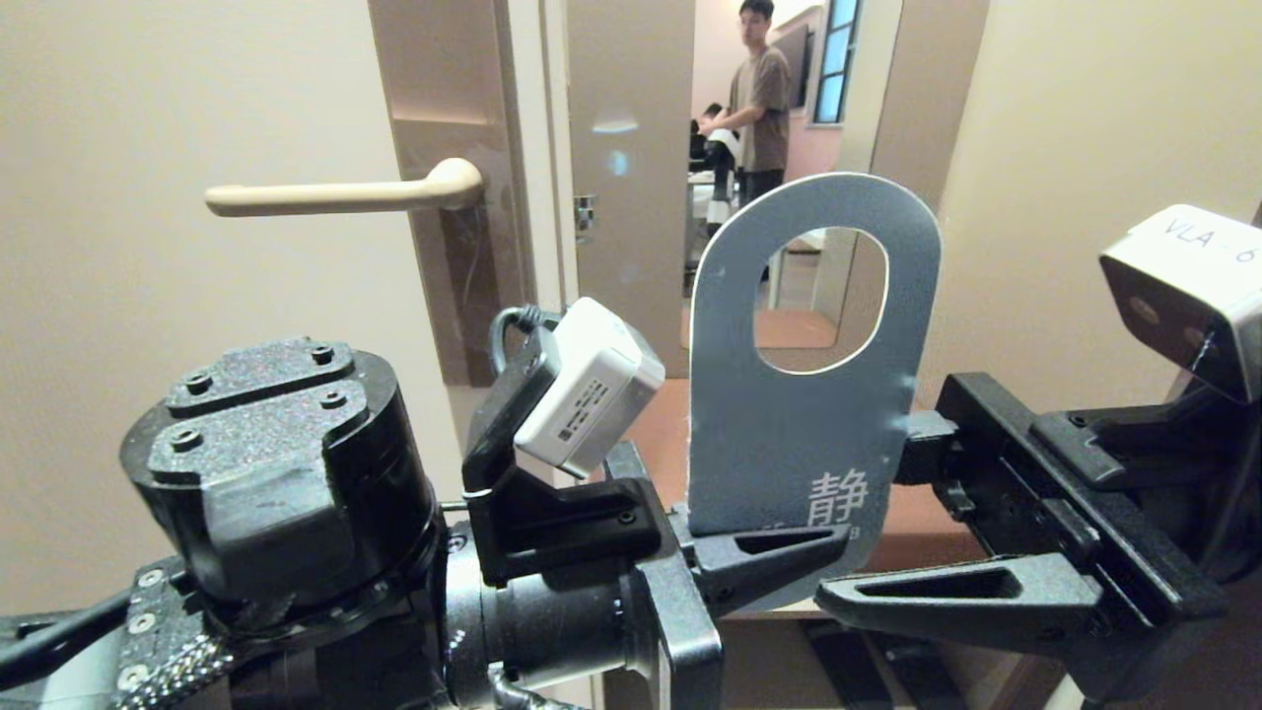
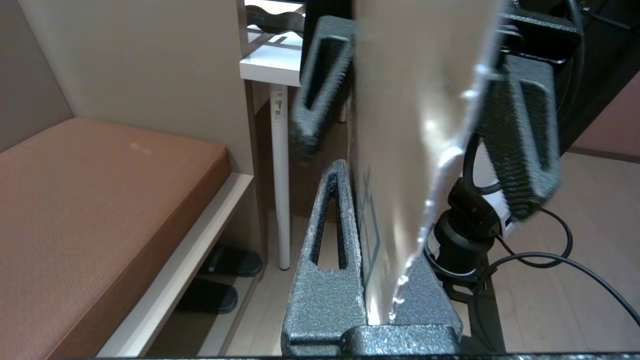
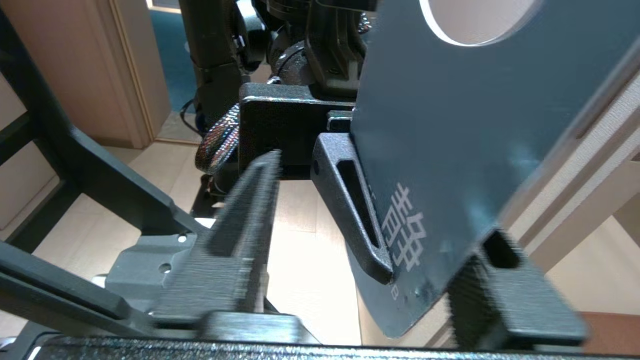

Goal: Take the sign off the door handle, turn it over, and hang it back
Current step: Hand it to the other hand, then hang the sign back with the other side facing out

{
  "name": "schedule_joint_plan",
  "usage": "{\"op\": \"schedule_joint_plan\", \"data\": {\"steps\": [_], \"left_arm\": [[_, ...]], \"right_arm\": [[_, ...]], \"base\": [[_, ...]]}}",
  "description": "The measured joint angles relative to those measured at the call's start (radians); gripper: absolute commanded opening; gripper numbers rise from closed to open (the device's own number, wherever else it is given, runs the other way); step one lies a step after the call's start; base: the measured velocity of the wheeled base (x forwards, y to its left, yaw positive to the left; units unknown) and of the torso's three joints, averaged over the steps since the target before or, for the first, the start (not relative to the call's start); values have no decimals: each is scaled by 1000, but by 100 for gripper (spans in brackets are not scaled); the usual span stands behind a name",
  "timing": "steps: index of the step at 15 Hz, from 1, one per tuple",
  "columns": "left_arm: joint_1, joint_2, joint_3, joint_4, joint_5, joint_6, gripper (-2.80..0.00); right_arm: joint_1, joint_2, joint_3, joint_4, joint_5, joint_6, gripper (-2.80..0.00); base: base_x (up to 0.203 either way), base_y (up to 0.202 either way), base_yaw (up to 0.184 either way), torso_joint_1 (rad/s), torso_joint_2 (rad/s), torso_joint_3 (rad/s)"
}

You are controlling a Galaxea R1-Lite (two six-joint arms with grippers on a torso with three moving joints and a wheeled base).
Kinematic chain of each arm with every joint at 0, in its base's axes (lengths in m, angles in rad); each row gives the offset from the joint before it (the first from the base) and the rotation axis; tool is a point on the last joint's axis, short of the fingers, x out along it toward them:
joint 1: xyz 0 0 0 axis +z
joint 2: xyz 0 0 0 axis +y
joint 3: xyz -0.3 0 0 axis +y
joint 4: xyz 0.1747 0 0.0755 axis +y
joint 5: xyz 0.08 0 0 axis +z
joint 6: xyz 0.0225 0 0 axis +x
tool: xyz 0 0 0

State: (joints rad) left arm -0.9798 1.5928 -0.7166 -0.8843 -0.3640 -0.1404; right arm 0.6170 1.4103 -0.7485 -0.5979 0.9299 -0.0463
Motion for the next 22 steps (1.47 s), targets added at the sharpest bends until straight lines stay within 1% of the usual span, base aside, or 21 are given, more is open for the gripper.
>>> {"op": "schedule_joint_plan", "data": {"steps": [3, 7, 9, 11, 20, 21, 22], "left_arm": [[-1, -3, 4, 0, 0, -1, -280], [0, -18, 22, 1, -2, -1, -280], [1, -31, 35, 1, -2, -1, -280], [1, -46, 48, 1, -1, -2, -280], [32, -121, 117, 3, 0, -3, -280], [33, -127, 123, 2, 1, -3, -280], [34, -133, 129, 2, 1, -3, -280]], "right_arm": [[-2, -6, 7, 0, -34, 1, 0], [-4, -32, 33, -1, -38, 0, 0], [-6, -48, 44, -1, -53, 1, 0], [-23, -63, 63, -1, -70, 1, 0], [-104, -208, 221, -1, -72, 0, 0], [-118, -223, 232, -1, -72, 0, -280], [-126, -236, 242, -1, -72, 1, -280]], "base": [[0, 0, 0, 0, 0, 0], [0, 0, 0, 0, 0, 0], [0, 0, 0, 0, 0, 0], [0, 0, 0, 0, 0, 0], [0, 0, 0, 0, 0, 0], [0, 0, 0, 0, 0, 0], [0, 0, 0, 0, 0, 0]]}}
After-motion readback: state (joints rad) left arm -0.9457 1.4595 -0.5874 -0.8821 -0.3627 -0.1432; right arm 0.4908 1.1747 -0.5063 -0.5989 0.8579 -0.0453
